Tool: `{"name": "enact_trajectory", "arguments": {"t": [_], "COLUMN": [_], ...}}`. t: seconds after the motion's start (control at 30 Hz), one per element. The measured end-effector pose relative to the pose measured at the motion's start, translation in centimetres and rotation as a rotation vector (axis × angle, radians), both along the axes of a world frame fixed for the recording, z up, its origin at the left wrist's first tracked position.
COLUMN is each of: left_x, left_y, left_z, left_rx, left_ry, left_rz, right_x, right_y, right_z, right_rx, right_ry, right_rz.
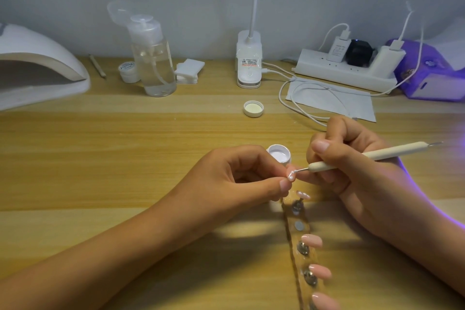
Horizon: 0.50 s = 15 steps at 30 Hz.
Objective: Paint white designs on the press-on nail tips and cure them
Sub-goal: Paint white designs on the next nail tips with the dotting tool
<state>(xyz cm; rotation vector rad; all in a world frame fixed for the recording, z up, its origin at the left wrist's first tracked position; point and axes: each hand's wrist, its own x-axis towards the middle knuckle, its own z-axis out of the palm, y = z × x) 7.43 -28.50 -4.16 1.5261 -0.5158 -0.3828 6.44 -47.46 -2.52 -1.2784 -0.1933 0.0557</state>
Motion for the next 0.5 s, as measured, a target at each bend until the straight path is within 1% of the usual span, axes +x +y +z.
{"name": "enact_trajectory", "arguments": {"t": [0.5], "left_x": [0.01], "left_y": [0.03], "left_z": [-0.14], "left_rx": [0.022], "left_ry": [-0.002], "left_rz": [0.007], "right_x": [0.31], "right_y": [-0.45], "right_z": [-0.45], "right_rx": [0.004], "right_ry": [-0.009], "right_rz": [0.061]}}
